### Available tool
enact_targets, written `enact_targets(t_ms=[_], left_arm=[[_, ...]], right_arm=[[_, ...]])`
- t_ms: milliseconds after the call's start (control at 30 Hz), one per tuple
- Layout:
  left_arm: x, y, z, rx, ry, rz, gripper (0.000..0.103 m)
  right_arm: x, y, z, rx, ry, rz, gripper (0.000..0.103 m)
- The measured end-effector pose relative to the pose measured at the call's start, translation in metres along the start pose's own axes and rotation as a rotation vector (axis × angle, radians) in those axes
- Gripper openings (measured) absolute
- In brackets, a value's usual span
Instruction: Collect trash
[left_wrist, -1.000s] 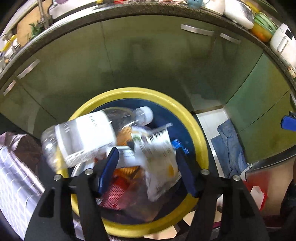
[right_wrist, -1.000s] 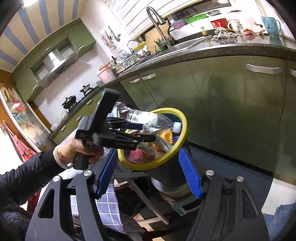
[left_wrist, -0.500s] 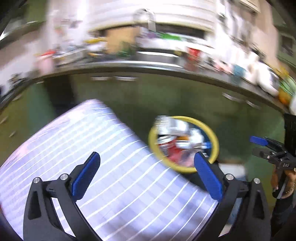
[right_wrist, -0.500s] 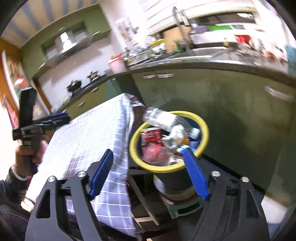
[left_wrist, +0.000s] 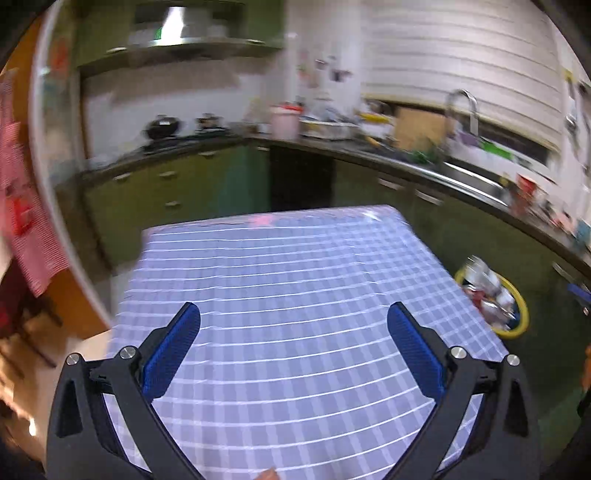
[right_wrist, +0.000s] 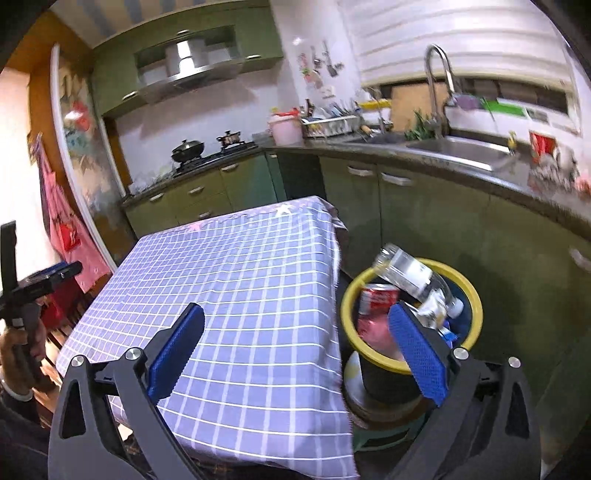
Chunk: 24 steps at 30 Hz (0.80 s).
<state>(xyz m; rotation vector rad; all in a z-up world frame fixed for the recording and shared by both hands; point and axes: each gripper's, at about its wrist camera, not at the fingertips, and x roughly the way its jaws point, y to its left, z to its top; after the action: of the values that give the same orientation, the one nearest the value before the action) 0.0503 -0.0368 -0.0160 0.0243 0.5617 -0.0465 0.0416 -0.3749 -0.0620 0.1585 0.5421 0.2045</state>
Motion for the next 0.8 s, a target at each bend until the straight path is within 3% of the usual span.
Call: enact_targets(t_ms=[200,433,800], left_arm=[[-0.026,0.037,-0.022,-0.053,-0.011,0.103,0.096],[-0.044,0.057,-0.038,-0.124,-0.012,0.036,0.096],[-0.067,0.041,-0.038,-0.094,-0.067,0.052,0.096]], right_arm=[[-0.006,0.050,-0.002,-0.138,-0.062,-0.063,0.098],[-0.010,0.070,-0.013,-0.149,-0.076,-0.088,0.098],[-0.031,0.052,-0.016,-0.065,-0.099,-0.087,0.098]])
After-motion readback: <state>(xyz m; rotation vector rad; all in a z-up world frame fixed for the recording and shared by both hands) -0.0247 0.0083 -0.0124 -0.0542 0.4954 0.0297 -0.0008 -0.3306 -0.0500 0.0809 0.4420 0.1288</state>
